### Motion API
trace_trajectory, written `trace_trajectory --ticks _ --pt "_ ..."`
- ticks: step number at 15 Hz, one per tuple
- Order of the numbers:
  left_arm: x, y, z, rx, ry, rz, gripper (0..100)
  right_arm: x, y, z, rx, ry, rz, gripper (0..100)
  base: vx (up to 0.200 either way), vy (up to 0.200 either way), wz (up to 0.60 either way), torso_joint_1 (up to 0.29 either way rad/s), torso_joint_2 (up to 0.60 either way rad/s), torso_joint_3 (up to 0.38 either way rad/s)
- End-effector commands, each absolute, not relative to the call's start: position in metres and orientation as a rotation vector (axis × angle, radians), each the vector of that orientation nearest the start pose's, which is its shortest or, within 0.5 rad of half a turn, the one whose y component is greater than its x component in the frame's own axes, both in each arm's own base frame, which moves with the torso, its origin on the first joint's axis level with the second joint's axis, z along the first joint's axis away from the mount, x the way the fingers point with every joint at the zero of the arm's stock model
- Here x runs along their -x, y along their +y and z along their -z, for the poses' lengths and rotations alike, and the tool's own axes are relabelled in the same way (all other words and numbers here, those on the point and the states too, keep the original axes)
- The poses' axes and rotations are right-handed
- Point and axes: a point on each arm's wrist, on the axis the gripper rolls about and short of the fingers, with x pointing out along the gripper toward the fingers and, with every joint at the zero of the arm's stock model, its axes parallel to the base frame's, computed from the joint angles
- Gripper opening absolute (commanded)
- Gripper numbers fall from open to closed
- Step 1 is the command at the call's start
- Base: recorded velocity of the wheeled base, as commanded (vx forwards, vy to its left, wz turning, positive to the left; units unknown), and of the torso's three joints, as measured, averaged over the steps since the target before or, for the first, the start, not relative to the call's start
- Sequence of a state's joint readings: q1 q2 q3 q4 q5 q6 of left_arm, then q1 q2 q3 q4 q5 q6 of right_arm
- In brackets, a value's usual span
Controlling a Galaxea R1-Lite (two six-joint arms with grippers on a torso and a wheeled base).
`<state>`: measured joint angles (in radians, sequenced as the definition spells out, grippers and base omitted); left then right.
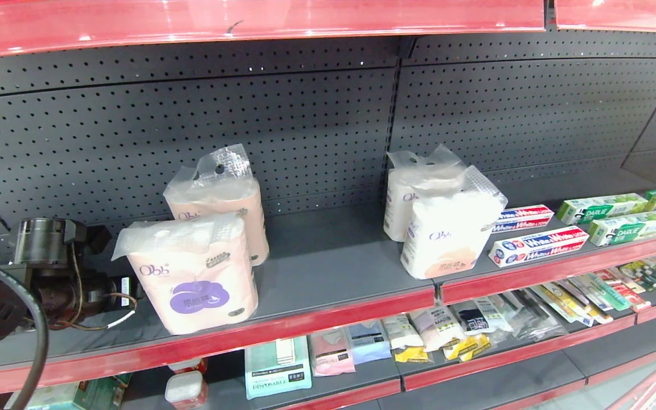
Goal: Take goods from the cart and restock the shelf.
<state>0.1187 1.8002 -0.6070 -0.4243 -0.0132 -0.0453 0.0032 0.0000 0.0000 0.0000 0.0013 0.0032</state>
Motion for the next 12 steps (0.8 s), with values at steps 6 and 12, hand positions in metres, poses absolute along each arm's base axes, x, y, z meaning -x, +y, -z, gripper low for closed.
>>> trace_trajectory --ticks 6,12 --pt "-0.274 0.021 -0.087 0.103 0.767 -0.085 100 0.023 0.000 -0.076 -0.003 0.002 -0.005 100 0.000 0.000 0.00 0.000 0.00 0.000" --pt "-0.273 0.020 -0.087 0.114 0.767 -0.086 100 0.023 0.000 -0.076 -0.003 0.002 -0.005 100 0.000 0.000 0.00 0.000 0.00 0.000"
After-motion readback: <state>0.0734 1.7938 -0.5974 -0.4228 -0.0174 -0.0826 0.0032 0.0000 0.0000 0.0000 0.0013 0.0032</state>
